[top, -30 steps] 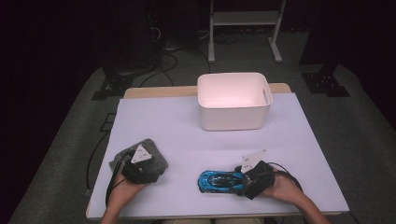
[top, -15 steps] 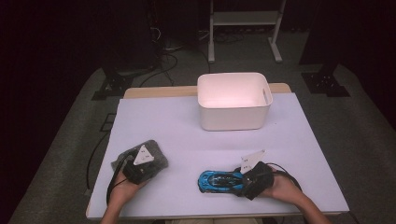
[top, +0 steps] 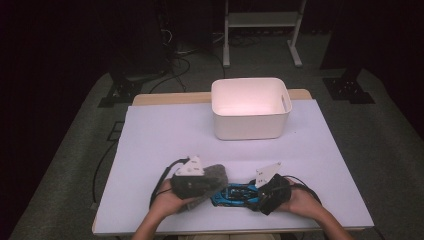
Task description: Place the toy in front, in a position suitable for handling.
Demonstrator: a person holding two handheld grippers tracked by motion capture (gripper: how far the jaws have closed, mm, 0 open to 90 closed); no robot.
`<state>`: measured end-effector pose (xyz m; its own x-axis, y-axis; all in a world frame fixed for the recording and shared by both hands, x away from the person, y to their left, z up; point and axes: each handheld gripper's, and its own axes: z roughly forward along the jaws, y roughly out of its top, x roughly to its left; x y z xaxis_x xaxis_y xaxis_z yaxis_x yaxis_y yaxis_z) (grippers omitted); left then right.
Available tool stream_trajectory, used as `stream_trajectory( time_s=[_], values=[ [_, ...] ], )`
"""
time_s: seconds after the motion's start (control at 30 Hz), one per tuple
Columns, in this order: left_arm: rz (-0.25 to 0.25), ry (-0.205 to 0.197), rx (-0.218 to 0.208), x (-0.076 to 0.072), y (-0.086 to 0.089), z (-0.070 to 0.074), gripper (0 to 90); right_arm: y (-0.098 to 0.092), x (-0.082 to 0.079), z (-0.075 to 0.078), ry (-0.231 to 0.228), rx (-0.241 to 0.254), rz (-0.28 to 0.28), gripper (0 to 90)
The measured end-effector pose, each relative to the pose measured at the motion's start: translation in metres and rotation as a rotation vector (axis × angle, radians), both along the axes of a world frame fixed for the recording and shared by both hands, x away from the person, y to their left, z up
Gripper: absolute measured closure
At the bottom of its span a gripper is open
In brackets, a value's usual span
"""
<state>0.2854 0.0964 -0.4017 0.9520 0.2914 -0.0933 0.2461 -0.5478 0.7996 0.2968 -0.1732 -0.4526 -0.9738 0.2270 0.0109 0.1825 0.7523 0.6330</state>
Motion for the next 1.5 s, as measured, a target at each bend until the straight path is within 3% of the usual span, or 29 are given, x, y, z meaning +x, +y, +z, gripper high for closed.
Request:
stream_trajectory(
  time_s=[0.1,0.2,0.27,0.3,0.37,0.47,0.57,0.63,0.73,0.9,1.23,1.27,1.37,1.5],
  values=[
    [-0.032,0.002,0.067,-0.001,-0.021,-0.016,82.2,-0.001,-0.002,-0.002,-0.017,0.013,-0.011,19.2],
    [-0.034,0.014,0.065,0.0,-0.021,-0.018,60.9,-0.001,-0.002,-0.002,-0.015,0.019,-0.011,19.2],
    [0.002,0.022,0.069,0.001,-0.016,-0.015,44.6,-0.001,-0.002,-0.002,-0.016,0.02,-0.011,19.2],
    [0.01,0.028,0.061,0.001,-0.013,-0.012,39.2,-0.002,-0.002,-0.002,-0.017,0.02,-0.012,19.2],
    [0.013,0.027,0.046,0.001,-0.006,-0.01,37.6,-0.002,-0.002,-0.002,-0.017,0.021,-0.012,19.2],
    [0.042,0.062,0.072,0.005,-0.004,-0.016,37.9,-0.002,-0.002,-0.002,-0.016,0.024,-0.009,19.3],
    [0.042,0.11,0.084,0.01,-0.006,-0.026,48.0,-0.002,-0.002,-0.003,-0.019,0.023,-0.004,19.4],
    [0.031,0.086,0.098,0.011,-0.007,-0.027,63.8,-0.002,-0.002,-0.002,-0.019,0.022,-0.001,19.7],
    [0.019,0.068,0.105,0.012,-0.006,-0.026,72.9,-0.001,-0.001,-0.002,-0.021,0.023,0.017,20.1],
    [0.023,0.057,0.114,0.016,0.004,-0.025,76.0,0.001,0.0,-0.002,-0.043,0.017,0.047,20.8],
    [0.044,0.067,0.108,0.018,0.023,-0.031,74.6,-0.001,0.0,-0.003,-0.048,0.029,0.053,20.9],
    [0.044,0.065,0.106,0.017,0.022,-0.031,75.1,-0.001,0.0,-0.003,-0.047,0.028,0.054,21.0],
    [-0.018,0.066,0.077,0.014,0.005,-0.028,76.4,-0.001,0.001,-0.003,-0.04,0.029,0.056,21.1],
    [-0.063,0.043,0.09,0.012,-0.011,-0.026,76.3,-0.002,0.001,-0.004,-0.038,0.038,0.054,20.8]
  ],
)
